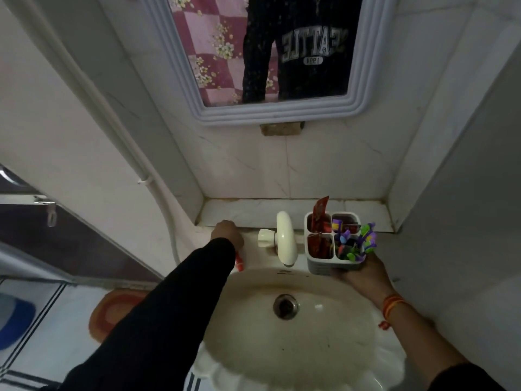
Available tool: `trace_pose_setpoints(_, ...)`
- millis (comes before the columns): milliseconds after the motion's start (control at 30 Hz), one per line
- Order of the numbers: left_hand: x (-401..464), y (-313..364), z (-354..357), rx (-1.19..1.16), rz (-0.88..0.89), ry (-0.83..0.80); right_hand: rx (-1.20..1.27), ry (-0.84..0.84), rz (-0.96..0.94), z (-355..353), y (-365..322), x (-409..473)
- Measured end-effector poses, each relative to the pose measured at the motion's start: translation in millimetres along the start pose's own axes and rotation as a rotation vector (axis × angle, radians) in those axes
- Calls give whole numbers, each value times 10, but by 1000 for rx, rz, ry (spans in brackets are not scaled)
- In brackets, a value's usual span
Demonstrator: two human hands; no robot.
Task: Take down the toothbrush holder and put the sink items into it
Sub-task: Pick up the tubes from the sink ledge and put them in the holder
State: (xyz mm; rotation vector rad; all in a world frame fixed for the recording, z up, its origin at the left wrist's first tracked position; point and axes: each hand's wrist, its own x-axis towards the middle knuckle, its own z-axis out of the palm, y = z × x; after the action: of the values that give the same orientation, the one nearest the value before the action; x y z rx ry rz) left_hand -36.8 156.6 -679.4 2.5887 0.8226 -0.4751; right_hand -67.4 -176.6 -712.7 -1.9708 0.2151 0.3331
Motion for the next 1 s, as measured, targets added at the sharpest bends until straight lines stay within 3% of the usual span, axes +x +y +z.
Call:
trace_pose_setpoints(133,29,23,39,-83,-9,69,128,-124,18,-22,-63,13)
trace_pose_setpoints(267,-145,281,-289,-178,116,140,16,-21,-36,-2,-147,-73)
trace_pose_setpoints(433,-714,784,-819,-395,458,386,-37,-24,-19,-37,-150,-97)
trace_pose_setpoints(567,-1322,1079,-1024,-559,771,317,-7,-33,-30,-41,-163,-114)
trace_pose_setpoints(733,-1590,1323,-928,-152,900,177,-48,-38,-67,-43,-180,-129)
trace_pose_setpoints(900,-1565,1442,-511,192,849,27,-5,4,-119,9,-182,-121)
trace_pose_setpoints(1000,-1546,1456,-412,276,817,13,-14,-31,-63,-15,-104,-79)
